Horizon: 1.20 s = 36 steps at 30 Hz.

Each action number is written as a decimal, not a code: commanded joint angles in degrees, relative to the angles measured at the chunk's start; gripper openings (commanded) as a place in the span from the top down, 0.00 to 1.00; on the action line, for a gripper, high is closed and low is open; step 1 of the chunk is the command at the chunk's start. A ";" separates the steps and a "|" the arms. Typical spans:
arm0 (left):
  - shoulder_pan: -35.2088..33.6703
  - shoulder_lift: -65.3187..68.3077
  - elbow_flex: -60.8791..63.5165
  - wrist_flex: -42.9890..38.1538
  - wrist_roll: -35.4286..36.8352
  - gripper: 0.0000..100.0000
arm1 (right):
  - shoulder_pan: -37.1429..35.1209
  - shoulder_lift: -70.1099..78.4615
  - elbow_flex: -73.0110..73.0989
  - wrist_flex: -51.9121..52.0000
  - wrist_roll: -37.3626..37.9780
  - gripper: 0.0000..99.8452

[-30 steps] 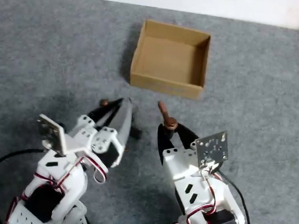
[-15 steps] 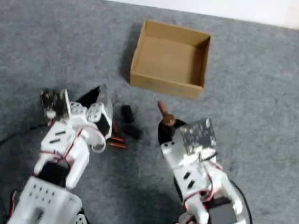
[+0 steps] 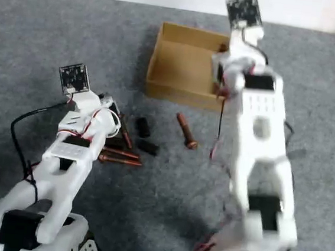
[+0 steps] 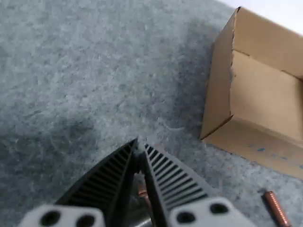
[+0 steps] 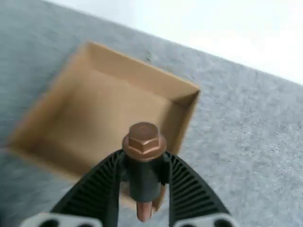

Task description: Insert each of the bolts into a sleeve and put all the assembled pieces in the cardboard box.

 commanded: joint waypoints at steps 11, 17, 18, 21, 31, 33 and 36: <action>-0.57 0.04 -2.77 -1.67 0.44 0.99 | 1.19 57.45 -77.41 25.45 1.76 0.99; -0.66 0.04 -2.68 -1.67 0.44 0.99 | 0.40 65.01 -95.52 36.70 1.85 0.92; -0.66 0.04 -2.68 -1.67 0.44 0.99 | 0.40 65.54 -97.19 38.20 1.85 0.87; -0.57 0.04 -2.68 -1.67 0.44 0.99 | 0.48 65.98 -98.68 41.80 1.85 0.74; 1.80 0.48 -2.95 -1.58 0.44 0.99 | 0.13 56.40 -98.51 54.55 1.41 0.70; 2.68 0.48 -2.95 -1.49 0.44 0.99 | 0.13 53.23 -98.51 55.08 -0.70 0.70; 3.30 0.13 -3.74 1.67 1.05 0.99 | 1.10 49.19 -98.33 55.08 -4.31 0.70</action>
